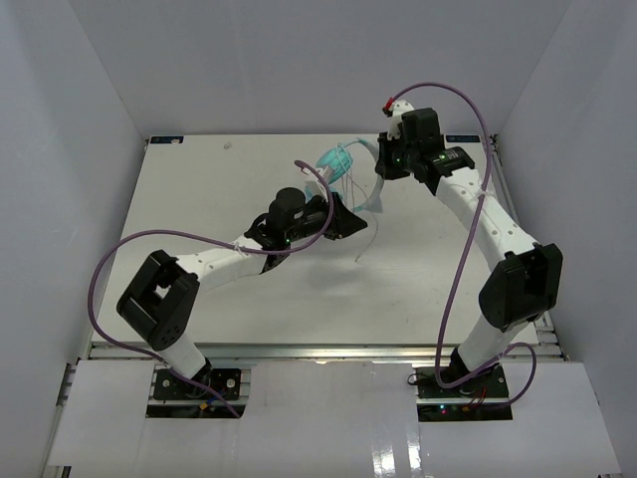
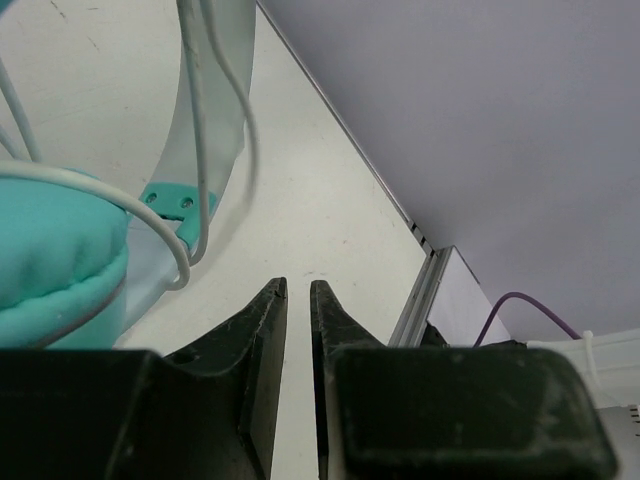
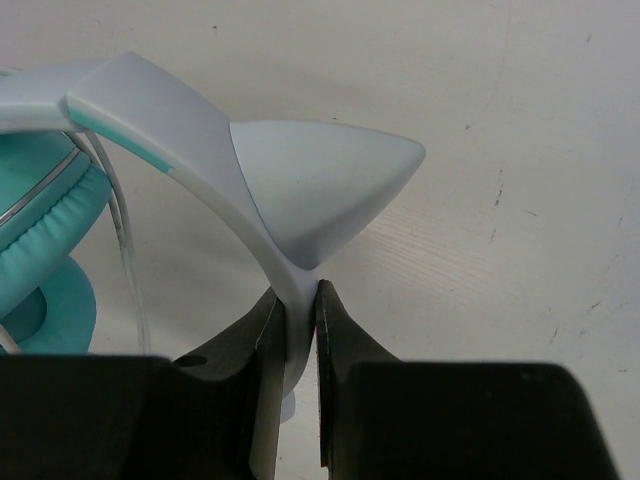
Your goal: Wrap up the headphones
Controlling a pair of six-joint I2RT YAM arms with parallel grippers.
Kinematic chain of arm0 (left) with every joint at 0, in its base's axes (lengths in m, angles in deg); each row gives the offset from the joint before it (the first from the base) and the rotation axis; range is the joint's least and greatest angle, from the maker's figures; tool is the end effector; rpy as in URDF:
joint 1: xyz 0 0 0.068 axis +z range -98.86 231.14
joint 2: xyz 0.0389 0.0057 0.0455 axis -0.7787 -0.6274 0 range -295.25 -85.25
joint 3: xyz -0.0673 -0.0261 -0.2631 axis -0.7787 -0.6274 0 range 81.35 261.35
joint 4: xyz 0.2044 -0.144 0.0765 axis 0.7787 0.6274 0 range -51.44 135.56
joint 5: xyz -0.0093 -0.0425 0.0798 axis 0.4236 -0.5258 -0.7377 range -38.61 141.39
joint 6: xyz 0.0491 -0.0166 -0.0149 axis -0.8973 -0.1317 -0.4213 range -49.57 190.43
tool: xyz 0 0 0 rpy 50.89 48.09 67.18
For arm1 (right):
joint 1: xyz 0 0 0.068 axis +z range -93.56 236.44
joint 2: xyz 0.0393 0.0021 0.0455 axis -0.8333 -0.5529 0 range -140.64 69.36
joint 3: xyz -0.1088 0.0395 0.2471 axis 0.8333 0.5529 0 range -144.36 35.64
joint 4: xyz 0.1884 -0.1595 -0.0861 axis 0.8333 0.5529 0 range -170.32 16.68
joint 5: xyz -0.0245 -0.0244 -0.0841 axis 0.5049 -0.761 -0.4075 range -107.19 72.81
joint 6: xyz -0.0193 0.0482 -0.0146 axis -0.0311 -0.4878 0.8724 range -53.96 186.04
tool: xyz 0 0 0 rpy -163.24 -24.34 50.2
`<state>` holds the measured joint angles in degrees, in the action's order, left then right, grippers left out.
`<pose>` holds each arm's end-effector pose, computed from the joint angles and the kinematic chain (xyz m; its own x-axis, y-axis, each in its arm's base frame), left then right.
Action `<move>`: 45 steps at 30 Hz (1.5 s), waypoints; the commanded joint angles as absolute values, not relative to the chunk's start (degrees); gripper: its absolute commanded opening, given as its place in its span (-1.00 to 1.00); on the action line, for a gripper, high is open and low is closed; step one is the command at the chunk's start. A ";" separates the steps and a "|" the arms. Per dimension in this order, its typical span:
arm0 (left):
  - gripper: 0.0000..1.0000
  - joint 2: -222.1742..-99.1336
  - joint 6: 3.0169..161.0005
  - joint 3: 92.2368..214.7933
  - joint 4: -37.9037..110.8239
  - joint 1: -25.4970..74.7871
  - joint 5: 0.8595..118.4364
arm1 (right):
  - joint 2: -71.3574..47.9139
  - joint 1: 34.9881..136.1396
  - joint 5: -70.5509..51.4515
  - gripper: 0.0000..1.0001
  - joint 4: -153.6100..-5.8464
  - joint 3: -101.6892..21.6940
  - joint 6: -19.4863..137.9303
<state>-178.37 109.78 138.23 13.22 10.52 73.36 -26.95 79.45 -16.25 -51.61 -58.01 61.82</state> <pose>0.2741 -0.2526 0.2604 -0.6706 -0.1995 -0.7145 0.5915 0.4374 -0.6773 0.3589 0.1531 0.3674 -0.5076 -0.1357 -0.8508 -0.3675 0.9273 0.0713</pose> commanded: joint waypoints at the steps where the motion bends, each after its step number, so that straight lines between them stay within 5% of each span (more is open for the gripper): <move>1: -0.48 -178.60 108.33 136.63 12.86 9.94 71.01 | -23.51 77.87 -7.27 -0.85 -53.84 -62.74 56.36; 13: -0.53 -180.94 106.92 136.02 11.61 7.87 69.72 | -23.72 75.27 -1.83 -0.85 -53.43 -62.96 53.26; 17: -0.29 -179.06 104.57 133.24 9.05 6.69 68.20 | -23.71 74.37 -0.59 -0.85 -53.17 -63.49 52.77; 23: 0.34 -173.06 94.60 123.21 3.33 4.23 62.58 | -23.88 73.49 0.60 -0.85 -52.38 -64.34 52.56; 33: 0.42 -171.44 86.78 111.61 -13.83 1.51 53.13 | -23.34 73.49 2.61 -0.85 -52.37 -63.75 51.62; 45: 0.63 -188.08 72.90 114.51 -34.17 -1.24 54.86 | -23.10 73.49 4.24 -0.85 -51.77 -63.78 51.20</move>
<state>-184.10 77.34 111.39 -26.87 -0.89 53.67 -26.58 73.43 1.02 -48.89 -60.70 53.76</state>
